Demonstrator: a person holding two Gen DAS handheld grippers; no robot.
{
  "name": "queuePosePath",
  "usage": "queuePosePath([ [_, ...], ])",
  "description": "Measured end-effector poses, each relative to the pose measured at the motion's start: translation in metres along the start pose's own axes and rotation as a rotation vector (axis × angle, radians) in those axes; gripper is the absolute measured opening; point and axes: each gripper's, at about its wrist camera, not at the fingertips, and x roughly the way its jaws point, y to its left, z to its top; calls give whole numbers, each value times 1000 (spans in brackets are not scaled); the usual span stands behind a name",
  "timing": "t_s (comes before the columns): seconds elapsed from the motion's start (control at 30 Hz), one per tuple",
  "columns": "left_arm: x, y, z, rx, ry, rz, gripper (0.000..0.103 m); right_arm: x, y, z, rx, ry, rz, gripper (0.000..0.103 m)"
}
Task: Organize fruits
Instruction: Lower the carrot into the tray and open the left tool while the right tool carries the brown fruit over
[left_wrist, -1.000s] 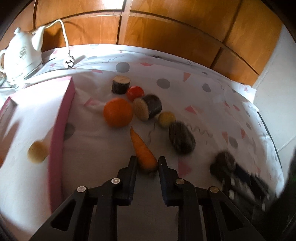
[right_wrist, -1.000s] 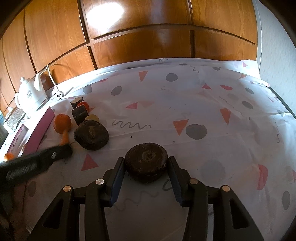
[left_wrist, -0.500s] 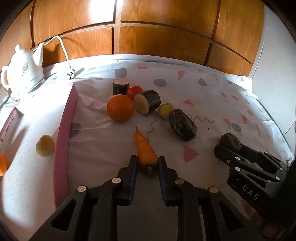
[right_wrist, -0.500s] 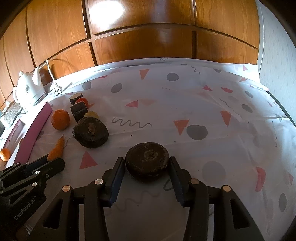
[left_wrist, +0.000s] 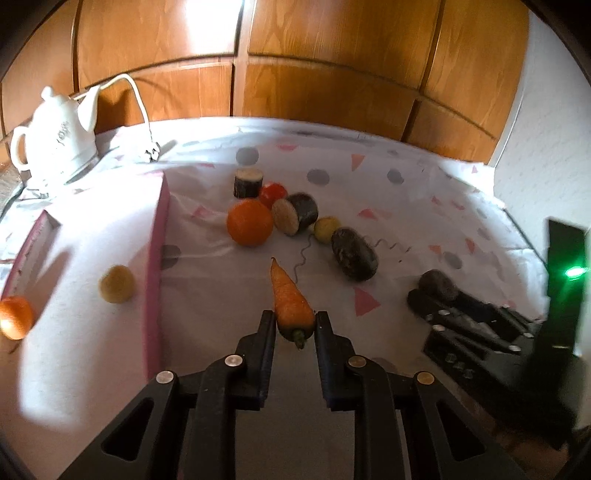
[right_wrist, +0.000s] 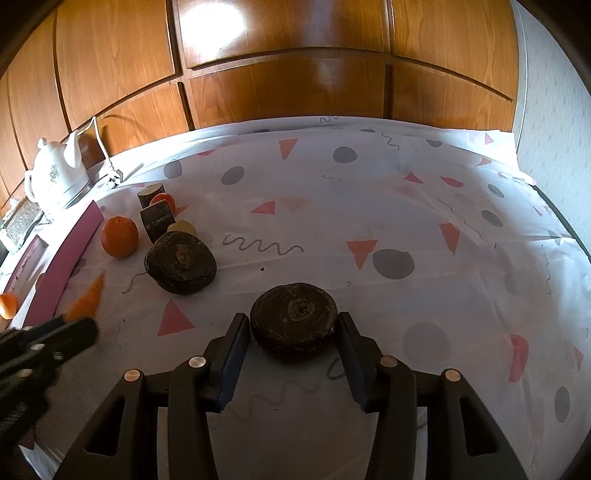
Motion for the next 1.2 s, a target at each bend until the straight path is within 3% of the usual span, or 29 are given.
queuePosePath([
  [0.33, -44, 30, 5, -34, -53, 50, 21, -1, 3, 1, -16, 13, -18, 48],
  [0.73, -66, 113, -7, -157, -83, 215, 21, -1, 9, 4, -43, 36, -48, 45],
  [0.97, -63, 140, -12, -200, -64, 255, 21, -14, 18, 4, -16, 36, 9, 45],
  [1.2, -63, 142, -13, -207, -66, 261, 21, -32, 45, 13, -69, 9, 89, 45],
])
